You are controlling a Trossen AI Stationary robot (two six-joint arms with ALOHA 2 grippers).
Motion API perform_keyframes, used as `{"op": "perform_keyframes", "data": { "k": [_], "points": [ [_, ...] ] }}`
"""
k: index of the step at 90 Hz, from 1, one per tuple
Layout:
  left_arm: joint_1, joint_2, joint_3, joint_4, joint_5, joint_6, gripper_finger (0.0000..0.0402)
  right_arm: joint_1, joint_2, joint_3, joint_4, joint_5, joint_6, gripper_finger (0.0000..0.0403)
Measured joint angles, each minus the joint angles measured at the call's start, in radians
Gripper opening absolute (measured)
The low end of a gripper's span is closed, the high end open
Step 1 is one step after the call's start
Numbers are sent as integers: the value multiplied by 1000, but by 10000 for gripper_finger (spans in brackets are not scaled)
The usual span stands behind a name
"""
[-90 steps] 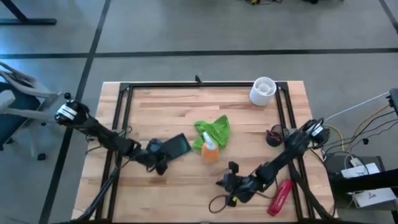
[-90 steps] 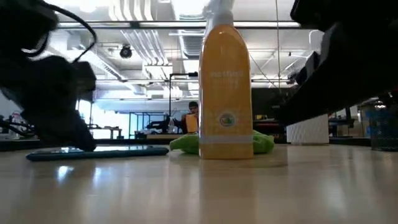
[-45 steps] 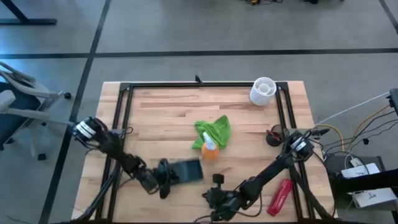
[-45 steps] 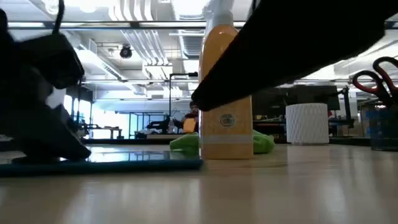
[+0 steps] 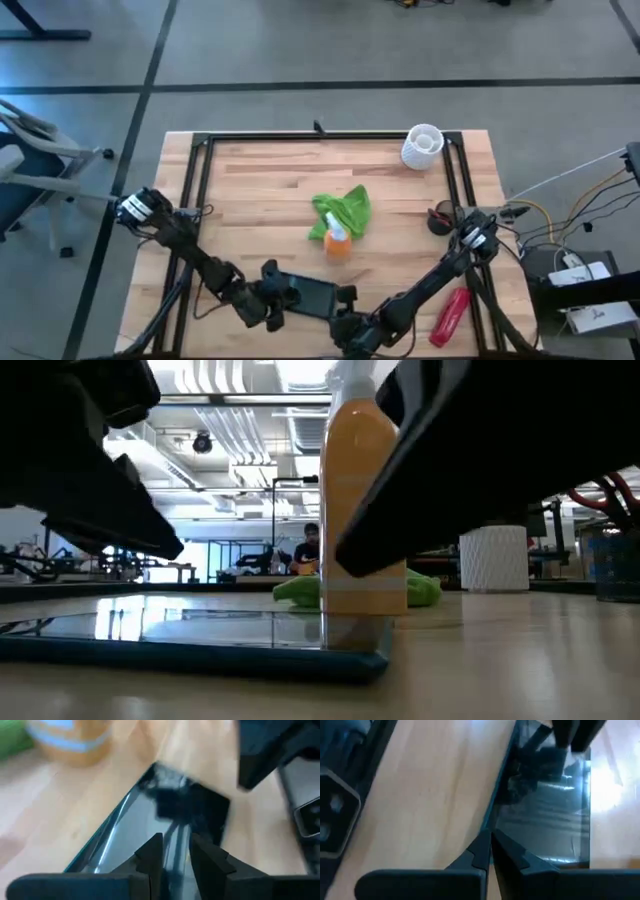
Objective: Apply microfiber cloth
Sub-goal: Spray the front and back of the tablet with the spray bottle
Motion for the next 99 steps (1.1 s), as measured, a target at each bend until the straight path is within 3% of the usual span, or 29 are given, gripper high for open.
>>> {"op": "perform_keyframes", "data": {
  "k": [16,42,58,74,99],
  "points": [
    [-2,-38,-2,-137,2,-74,80,0,-5,44,-138,0,-23,53],
    [-7,-19,-8,-198,1,-105,80,-1,9,44,-139,36,-187,119],
    [-6,37,-4,-173,-32,-118,80,-1,62,43,-136,40,-276,133],
    [-5,71,-6,-128,-28,-120,80,6,107,48,-89,170,-419,142],
    [-6,94,-7,-109,-23,-118,80,4,126,94,-91,207,-550,128]
  ]
}}
